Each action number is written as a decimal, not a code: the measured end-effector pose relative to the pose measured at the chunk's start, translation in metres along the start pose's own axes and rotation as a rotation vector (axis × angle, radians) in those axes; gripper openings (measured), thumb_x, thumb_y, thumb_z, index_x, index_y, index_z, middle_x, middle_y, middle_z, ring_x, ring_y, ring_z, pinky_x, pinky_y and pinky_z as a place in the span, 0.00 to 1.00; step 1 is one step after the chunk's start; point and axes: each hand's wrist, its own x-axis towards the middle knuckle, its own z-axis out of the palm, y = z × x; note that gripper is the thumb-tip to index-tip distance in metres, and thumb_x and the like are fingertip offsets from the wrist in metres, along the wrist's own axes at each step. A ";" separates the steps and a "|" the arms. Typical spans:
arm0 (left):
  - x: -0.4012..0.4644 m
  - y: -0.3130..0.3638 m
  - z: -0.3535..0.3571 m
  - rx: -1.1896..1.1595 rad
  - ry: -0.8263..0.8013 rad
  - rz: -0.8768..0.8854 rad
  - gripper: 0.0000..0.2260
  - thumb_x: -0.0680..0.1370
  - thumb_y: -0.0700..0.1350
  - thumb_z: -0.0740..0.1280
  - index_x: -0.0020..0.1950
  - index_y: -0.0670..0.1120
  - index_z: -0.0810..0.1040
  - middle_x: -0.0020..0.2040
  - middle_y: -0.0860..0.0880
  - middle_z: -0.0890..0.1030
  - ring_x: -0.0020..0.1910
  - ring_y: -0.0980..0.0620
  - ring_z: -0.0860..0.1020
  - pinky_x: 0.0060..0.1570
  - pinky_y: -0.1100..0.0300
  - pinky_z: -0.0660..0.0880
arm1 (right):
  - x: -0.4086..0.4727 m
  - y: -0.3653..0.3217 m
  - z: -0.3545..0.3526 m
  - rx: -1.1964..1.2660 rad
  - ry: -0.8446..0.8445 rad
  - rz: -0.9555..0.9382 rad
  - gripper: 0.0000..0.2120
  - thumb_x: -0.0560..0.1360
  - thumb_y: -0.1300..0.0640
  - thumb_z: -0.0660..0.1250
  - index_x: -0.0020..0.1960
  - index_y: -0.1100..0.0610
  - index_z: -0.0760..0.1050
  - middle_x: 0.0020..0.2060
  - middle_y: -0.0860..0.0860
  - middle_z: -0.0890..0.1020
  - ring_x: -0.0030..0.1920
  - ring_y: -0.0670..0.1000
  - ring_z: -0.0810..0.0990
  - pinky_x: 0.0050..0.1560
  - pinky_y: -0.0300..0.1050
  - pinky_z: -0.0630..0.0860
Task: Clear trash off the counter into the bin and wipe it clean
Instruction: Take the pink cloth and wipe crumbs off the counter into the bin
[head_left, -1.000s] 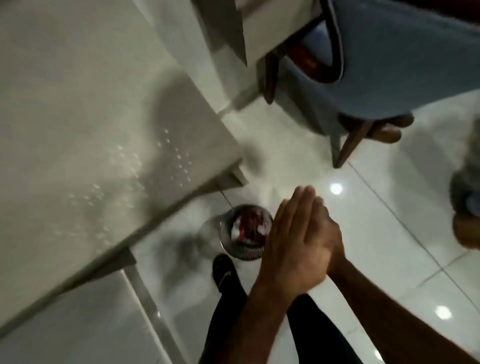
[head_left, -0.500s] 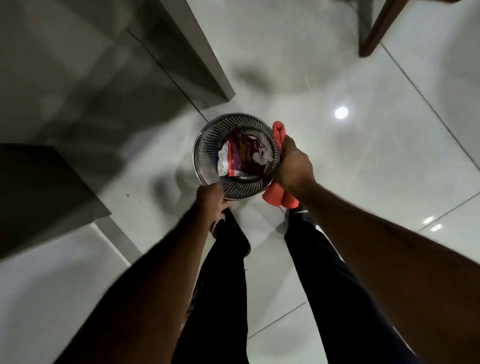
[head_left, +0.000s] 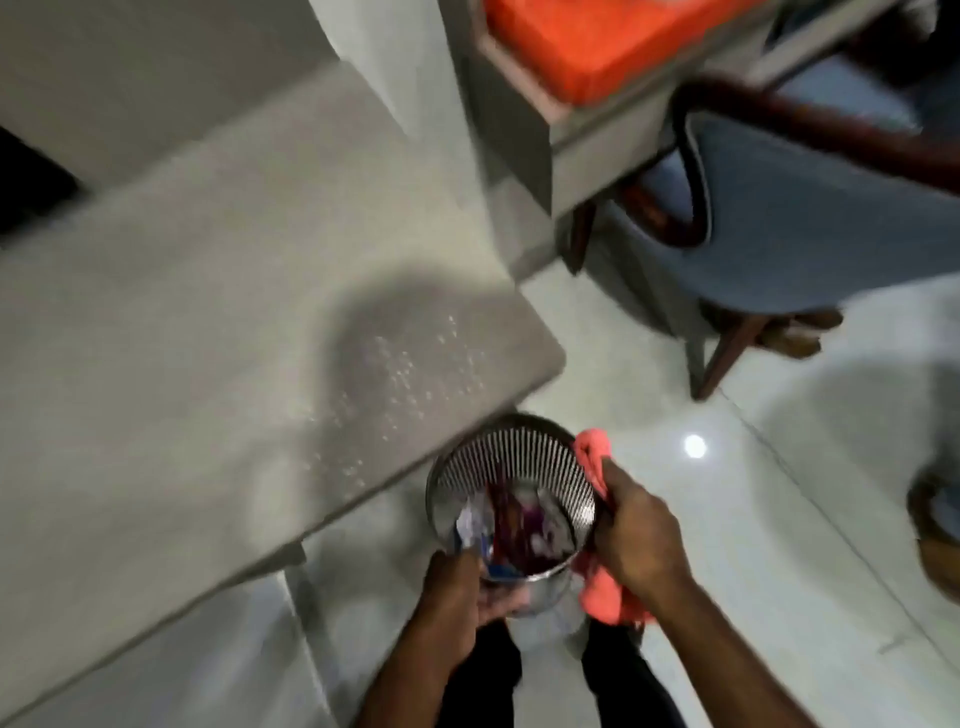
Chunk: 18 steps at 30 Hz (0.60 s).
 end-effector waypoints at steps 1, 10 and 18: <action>-0.019 0.008 -0.002 -0.035 -0.017 -0.001 0.13 0.81 0.38 0.58 0.61 0.34 0.76 0.53 0.33 0.84 0.46 0.36 0.84 0.42 0.48 0.84 | -0.009 -0.022 -0.016 0.000 -0.005 -0.034 0.30 0.70 0.47 0.60 0.73 0.45 0.67 0.60 0.56 0.82 0.56 0.60 0.81 0.52 0.49 0.76; -0.117 0.053 -0.016 -0.165 -0.069 0.060 0.07 0.79 0.31 0.62 0.51 0.35 0.79 0.46 0.37 0.85 0.45 0.39 0.84 0.39 0.51 0.84 | -0.050 -0.116 -0.103 0.116 0.114 -0.080 0.22 0.76 0.59 0.65 0.66 0.41 0.70 0.53 0.51 0.86 0.43 0.51 0.82 0.45 0.43 0.76; -0.148 0.048 -0.014 -0.294 -0.043 0.022 0.13 0.81 0.46 0.64 0.55 0.39 0.84 0.50 0.36 0.86 0.48 0.37 0.84 0.31 0.52 0.84 | 0.004 -0.230 -0.124 -0.180 0.394 -0.375 0.28 0.72 0.63 0.64 0.71 0.53 0.65 0.58 0.60 0.82 0.52 0.65 0.82 0.51 0.57 0.77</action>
